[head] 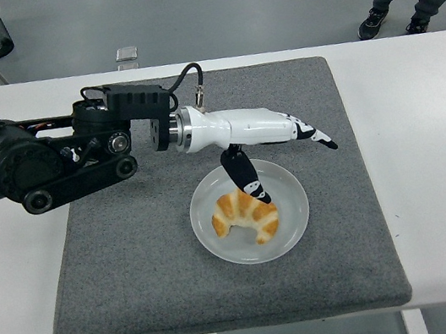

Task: Place the bread on the plate

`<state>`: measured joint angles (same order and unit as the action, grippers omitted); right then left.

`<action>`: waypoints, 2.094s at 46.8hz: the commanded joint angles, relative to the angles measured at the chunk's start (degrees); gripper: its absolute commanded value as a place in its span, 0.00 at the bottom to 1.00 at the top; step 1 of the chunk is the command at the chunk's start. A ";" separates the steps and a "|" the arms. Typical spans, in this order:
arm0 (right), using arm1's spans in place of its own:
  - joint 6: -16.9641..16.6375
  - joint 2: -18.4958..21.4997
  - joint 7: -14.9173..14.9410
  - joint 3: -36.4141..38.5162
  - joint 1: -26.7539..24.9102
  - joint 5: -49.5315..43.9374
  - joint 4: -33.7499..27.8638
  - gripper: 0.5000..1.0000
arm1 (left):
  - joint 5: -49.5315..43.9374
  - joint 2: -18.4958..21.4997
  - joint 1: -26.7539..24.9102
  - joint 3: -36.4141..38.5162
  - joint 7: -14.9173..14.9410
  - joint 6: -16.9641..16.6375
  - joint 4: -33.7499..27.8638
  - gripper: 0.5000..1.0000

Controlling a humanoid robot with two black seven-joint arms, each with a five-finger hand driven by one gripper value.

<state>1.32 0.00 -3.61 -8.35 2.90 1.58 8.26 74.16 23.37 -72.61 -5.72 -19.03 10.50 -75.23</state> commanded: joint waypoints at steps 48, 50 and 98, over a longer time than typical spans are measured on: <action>0.00 0.00 0.00 0.00 0.00 0.00 0.00 0.86 | -38.91 -0.17 0.98 -11.69 0.05 -1.53 19.67 0.99; 0.00 0.00 0.00 0.00 0.00 0.00 0.00 0.86 | -41.19 -0.17 0.98 -11.69 0.05 -1.88 20.55 0.99; 0.00 0.00 0.00 0.00 0.00 0.00 0.00 0.86 | -80.32 -3.60 9.59 -19.85 0.14 -9.09 37.69 0.99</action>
<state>1.32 0.00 -3.60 -8.35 2.90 1.58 8.26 -6.12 19.98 -64.35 -23.55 -18.94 1.57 -38.18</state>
